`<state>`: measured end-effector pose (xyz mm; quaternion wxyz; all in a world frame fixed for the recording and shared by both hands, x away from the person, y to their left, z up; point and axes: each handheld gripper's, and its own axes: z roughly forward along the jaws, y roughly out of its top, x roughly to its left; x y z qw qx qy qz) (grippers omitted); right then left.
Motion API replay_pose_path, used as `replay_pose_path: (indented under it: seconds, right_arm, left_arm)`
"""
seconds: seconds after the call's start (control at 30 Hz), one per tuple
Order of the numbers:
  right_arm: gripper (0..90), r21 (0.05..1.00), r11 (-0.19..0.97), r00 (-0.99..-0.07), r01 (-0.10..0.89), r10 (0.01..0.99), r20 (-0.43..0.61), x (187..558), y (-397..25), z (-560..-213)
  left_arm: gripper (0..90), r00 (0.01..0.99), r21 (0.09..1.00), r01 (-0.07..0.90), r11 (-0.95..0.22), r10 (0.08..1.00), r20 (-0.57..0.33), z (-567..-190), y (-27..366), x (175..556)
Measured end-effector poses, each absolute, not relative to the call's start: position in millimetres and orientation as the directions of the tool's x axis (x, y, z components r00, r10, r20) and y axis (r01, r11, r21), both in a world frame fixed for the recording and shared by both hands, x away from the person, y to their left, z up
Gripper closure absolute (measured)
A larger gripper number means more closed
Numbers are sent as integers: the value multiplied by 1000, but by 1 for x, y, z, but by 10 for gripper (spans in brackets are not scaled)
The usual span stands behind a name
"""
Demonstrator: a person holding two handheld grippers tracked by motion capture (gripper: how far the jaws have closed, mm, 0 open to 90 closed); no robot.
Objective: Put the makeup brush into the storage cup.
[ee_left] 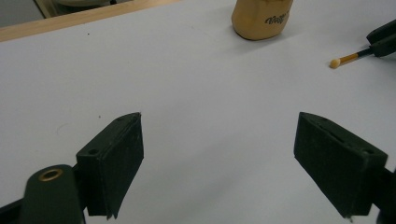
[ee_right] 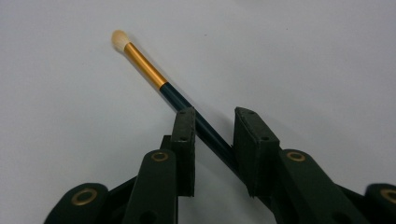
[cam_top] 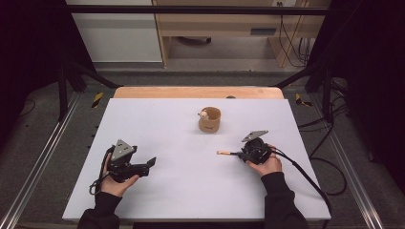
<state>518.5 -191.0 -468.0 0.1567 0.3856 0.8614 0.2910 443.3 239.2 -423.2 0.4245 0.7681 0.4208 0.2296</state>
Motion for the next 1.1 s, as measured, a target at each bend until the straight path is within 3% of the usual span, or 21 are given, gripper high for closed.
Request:
replay_pose_path:
  seconds: [0.7, 0.97, 1.1]
  right_arm:
    - [830, 595, 521, -640, 612, 768, -15, 515, -197, -464]
    - [831, 588, 517, -630, 622, 777, -17, 515, -198, -464]
    - [783, 596, 506, -626, 623, 780, -7, 514, -198, -461]
  left_arm:
    - [152, 542, 845, 451, -286, 840, -4, -423, 239, 443]
    - [152, 542, 846, 450, -286, 841, -4, -423, 240, 443]
    - [152, 541, 847, 449, -284, 841, -5, -423, 240, 443]
